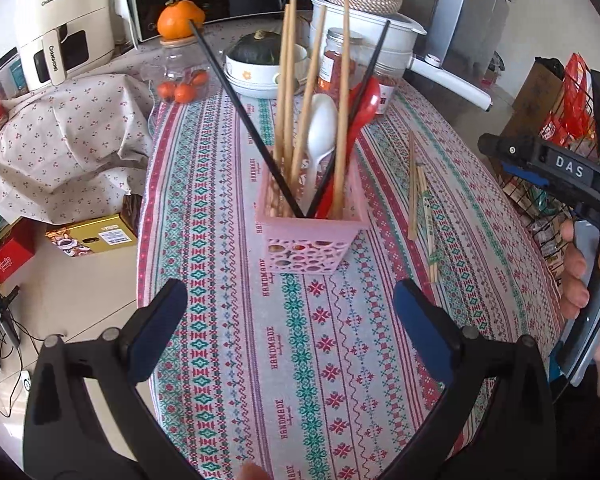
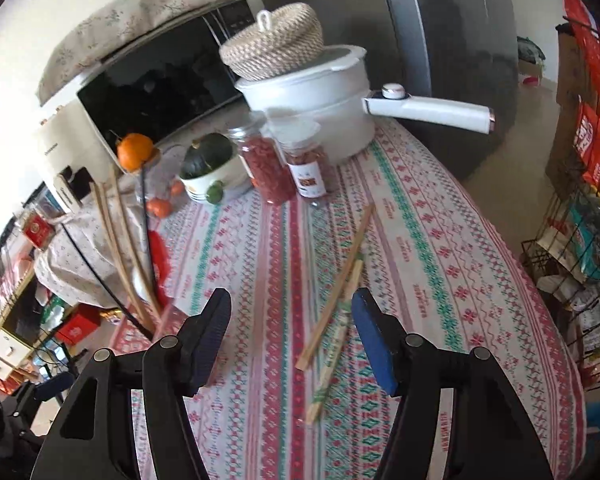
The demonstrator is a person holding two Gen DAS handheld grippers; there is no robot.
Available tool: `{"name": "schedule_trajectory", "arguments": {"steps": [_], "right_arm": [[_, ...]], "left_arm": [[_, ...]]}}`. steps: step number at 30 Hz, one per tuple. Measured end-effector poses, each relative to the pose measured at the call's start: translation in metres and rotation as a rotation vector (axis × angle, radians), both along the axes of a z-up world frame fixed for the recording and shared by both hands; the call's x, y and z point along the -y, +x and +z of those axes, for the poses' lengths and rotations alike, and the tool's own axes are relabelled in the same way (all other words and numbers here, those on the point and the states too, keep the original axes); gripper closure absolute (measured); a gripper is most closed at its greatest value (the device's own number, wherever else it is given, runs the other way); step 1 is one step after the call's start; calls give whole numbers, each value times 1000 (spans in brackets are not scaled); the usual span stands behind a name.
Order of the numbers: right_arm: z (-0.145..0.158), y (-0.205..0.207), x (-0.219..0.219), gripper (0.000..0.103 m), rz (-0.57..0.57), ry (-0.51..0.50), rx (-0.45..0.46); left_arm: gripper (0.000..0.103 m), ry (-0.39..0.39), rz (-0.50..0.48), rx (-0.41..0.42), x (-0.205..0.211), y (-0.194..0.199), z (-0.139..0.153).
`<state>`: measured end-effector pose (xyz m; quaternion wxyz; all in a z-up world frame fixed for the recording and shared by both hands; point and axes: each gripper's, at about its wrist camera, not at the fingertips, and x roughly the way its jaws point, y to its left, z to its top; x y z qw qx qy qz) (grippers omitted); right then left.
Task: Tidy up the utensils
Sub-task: 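Grasp the paper-wrapped chopsticks from the table with the right tool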
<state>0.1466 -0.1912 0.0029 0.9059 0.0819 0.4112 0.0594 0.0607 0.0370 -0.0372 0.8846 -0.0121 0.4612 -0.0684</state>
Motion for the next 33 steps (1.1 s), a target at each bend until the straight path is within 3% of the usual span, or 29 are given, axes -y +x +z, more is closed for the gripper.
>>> {"name": "schedule_trajectory", "arguments": {"steps": [5, 12, 25, 27, 28, 30, 31, 32, 33], "right_arm": [[-29, 15, 26, 37, -68, -84, -149], [-75, 44, 43, 37, -101, -78, -349], [-114, 87, 14, 38, -71, -197, -430], [-116, 89, 9, 42, -62, -246, -428], [-116, 89, 7, 49, -60, -267, -426], [-115, 87, 6, 64, -46, -282, -424], [-114, 86, 7, 83, -28, -282, -428], [-113, 84, 9, 93, -10, -275, -438], [-113, 81, 14, 93, 5, -260, -448]], "left_arm": [[1, 2, -45, -37, 17, 6, -9], [1, -17, -70, -68, 30, 11, -15], [1, 21, -122, -95, 39, 5, -22], [1, 24, -129, -95, 41, 4, -21], [1, 23, -134, -93, 43, 3, -21], [1, 22, -144, -87, 47, 1, -19], [1, 22, -150, -84, 49, 0, -18], [1, 25, -155, -83, 52, -1, -18], [1, 30, -162, -83, 56, -1, -19]]}}
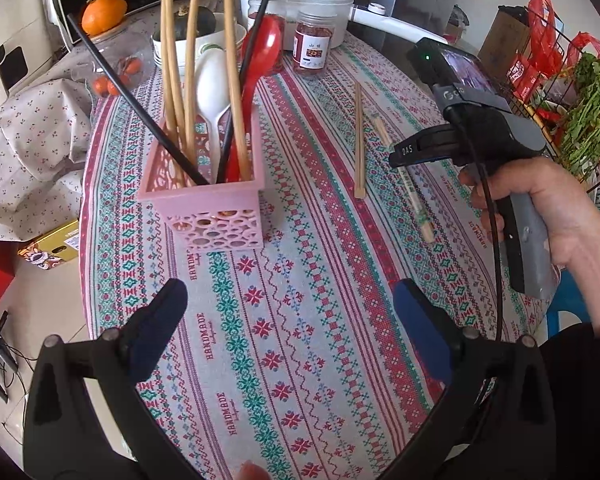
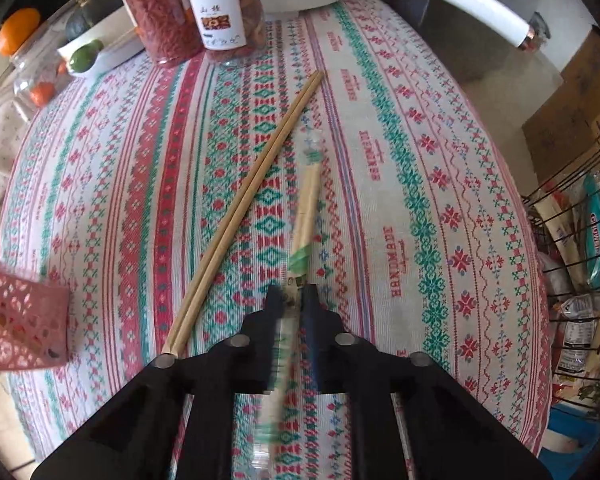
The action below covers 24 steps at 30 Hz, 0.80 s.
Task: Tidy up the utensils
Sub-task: 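Grasp the paper-wrapped chopsticks from the table with the right tool, then grasp the last wooden chopstick with the left tool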
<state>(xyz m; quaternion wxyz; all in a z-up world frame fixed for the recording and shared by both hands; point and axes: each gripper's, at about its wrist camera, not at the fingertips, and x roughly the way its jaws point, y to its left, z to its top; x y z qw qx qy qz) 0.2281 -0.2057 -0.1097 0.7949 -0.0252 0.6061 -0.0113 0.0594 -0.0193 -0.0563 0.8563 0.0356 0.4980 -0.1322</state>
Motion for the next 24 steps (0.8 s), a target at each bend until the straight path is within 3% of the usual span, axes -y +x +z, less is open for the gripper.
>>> {"name": "schedule_trajectory", "arguments": {"steps": [8, 15, 19, 21, 24], "right_arm": [[14, -27, 56, 94, -12, 27, 0], [38, -46, 96, 94, -54, 95, 35], [43, -49, 101, 94, -58, 113, 39], [42, -46, 106, 94, -64, 125, 34], [41, -40, 112, 94, -81, 151, 27]], "left_arm": [[1, 62, -60, -15, 43, 7, -10], [1, 14, -24, -32, 86, 38, -3], [1, 27, -3, -12, 111, 64, 2], [3, 35, 17, -13, 121, 83, 1], [18, 39, 43, -18, 133, 113, -5]]}}
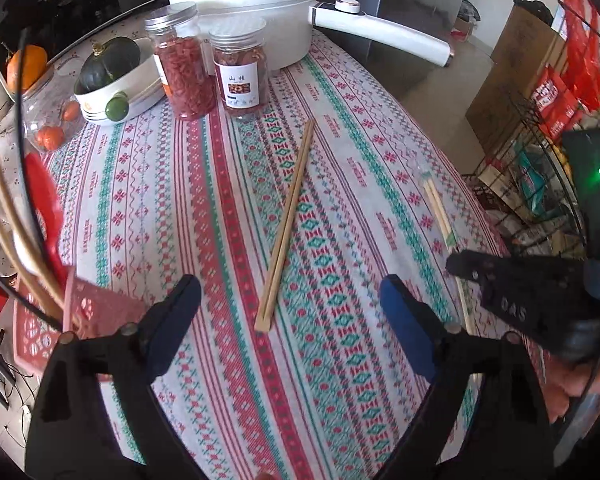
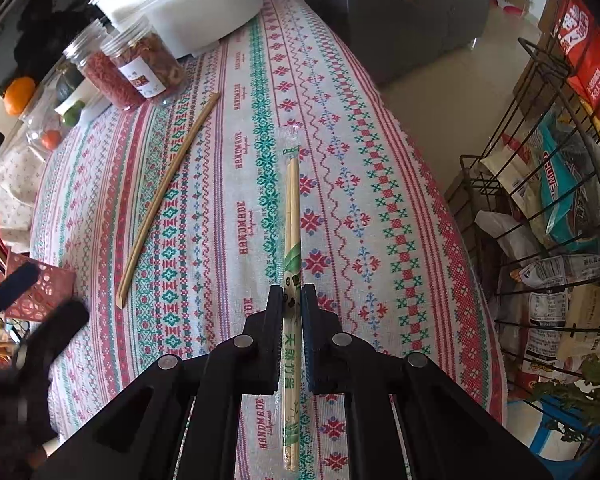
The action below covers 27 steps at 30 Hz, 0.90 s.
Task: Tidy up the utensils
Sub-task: 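Grasp the last wooden chopstick with the left tool, then carry the wooden chopstick over the basket with the left tool while the right tool carries the wrapped chopsticks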
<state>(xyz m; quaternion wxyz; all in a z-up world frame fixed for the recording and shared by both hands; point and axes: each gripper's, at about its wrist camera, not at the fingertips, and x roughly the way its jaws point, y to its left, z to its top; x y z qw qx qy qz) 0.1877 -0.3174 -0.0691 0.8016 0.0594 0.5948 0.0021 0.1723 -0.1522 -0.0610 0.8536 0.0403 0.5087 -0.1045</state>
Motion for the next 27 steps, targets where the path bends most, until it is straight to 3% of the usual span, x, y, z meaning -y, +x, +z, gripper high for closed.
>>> {"name": "schedule_trajectory", "arguments": {"steps": [5, 8, 15, 18, 19, 24, 27], "right_arm": [[0, 7, 10, 94, -16, 39, -3], [0, 9, 13, 94, -18, 57, -6], [-3, 12, 23, 94, -36, 73, -13], [-3, 11, 23, 94, -42, 79, -12], [-2, 10, 23, 94, -43, 83, -10], [4, 3, 16, 94, -35, 97, 9], [11, -3, 12, 94, -27, 105, 32]], "left_arm": [[44, -4, -29, -43, 25, 48, -20], [53, 10, -46, -72, 38, 71, -36], [57, 69, -52, -196, 49, 101, -67], [75, 57, -50, -200, 44, 101, -67], [92, 60, -58, -206, 43, 99, -67], [92, 77, -80, -188, 26, 70, -58], [92, 35, -84, -149, 12, 48, -45]]}}
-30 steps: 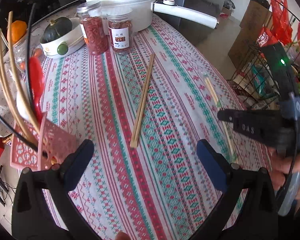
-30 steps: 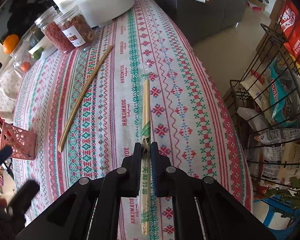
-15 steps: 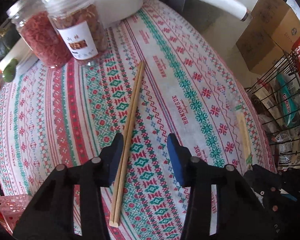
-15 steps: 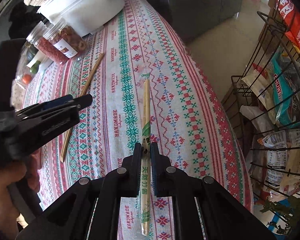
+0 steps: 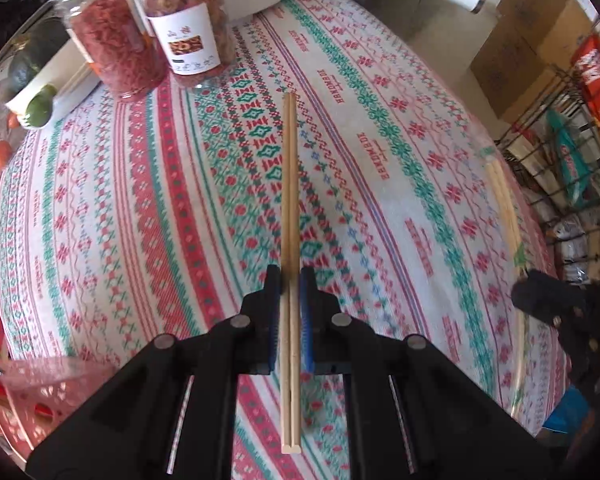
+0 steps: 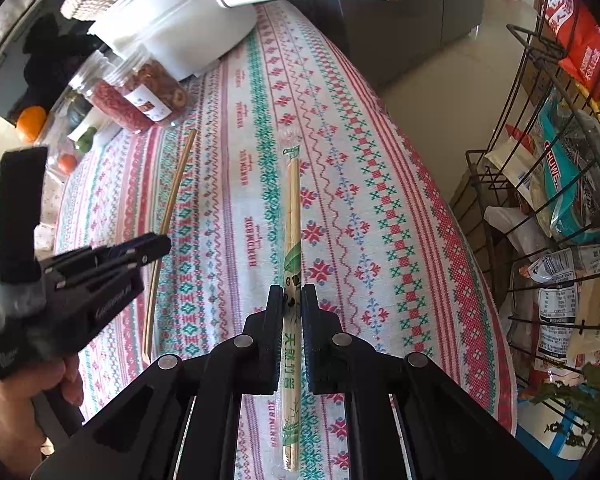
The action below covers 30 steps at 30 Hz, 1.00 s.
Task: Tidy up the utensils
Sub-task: 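Carry the wooden chopstick over the basket with the left tool while the right tool carries the wrapped chopsticks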
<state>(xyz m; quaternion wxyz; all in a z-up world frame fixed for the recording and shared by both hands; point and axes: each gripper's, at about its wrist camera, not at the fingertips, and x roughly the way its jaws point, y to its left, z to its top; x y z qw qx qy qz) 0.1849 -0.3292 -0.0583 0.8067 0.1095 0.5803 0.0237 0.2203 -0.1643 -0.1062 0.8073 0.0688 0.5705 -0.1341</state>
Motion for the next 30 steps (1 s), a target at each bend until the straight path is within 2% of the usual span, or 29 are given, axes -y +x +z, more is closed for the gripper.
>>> {"name": "schedule_trajectory", "arguments": {"steps": [8, 11, 16, 21, 25, 30], "right_arm": [[26, -22, -14, 94, -8, 40, 81], [39, -33, -22, 94, -8, 58, 127], [61, -49, -41, 94, 17, 89, 221], [69, -53, -59, 94, 38, 78, 257], [66, -47, -71, 94, 51, 74, 248], [59, -43, -86, 94, 68, 65, 233]], "left_arm": [[92, -124, -9, 138, -55, -77, 53], [92, -161, -17, 211, -58, -94, 75], [92, -256, -11, 406, -89, -132, 115], [92, -307, 71, 632, -139, -149, 153], [92, -304, 169, 762, -169, -142, 155], [92, -313, 263, 810, -184, -113, 130]]}}
